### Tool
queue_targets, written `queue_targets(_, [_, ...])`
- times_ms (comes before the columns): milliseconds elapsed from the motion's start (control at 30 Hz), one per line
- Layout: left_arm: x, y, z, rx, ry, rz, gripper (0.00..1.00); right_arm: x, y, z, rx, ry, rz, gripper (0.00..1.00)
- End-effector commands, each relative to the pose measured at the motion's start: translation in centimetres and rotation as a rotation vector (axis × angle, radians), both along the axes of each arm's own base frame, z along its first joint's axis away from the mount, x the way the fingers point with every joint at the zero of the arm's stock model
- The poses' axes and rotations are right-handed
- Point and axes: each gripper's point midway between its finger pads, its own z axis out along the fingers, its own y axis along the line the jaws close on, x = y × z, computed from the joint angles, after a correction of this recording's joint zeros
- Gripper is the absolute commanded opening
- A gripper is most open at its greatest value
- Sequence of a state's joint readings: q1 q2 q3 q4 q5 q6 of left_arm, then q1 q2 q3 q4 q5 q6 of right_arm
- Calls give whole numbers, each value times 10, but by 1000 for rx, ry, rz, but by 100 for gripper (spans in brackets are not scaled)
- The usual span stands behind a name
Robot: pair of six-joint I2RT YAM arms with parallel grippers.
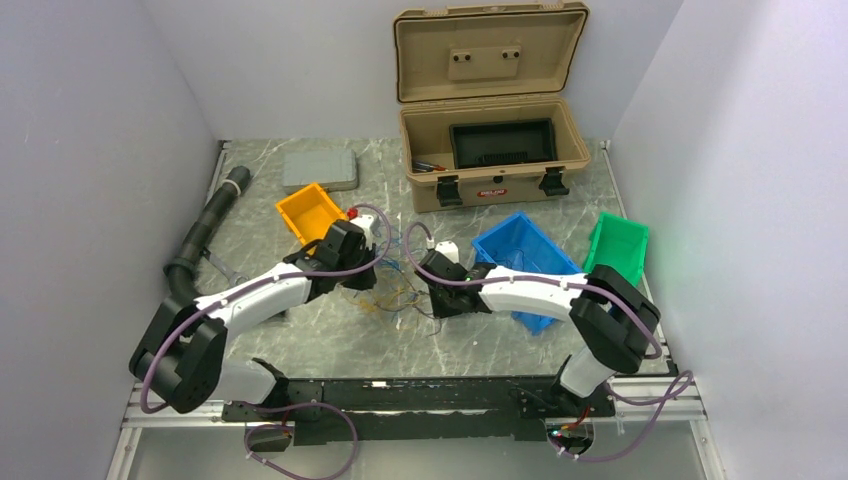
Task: Untangle the cables
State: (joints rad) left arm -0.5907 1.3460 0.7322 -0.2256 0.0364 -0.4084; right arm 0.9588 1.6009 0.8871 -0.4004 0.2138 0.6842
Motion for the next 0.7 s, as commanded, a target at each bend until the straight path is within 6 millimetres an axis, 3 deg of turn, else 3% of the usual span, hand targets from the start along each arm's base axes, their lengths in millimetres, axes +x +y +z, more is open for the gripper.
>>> queue_targets(0, [9, 12, 14, -1, -49, 44, 0, 8, -5, 30, 37, -77, -44, 3])
queue_targets(300, [10, 34, 22, -28, -74, 122, 0, 20, -38, 59, 29, -141, -120, 0])
queue_targets(433, [14, 66, 18, 43, -68, 278, 0, 32, -66, 73, 10, -168, -189, 0])
queue_targets(533, [13, 95, 14, 87, -35, 419, 0, 42, -88, 94, 23, -204, -242, 0])
queue_targets(667, [10, 117, 13, 81, -19, 539, 0, 55, -118, 130, 33, -288, -308, 0])
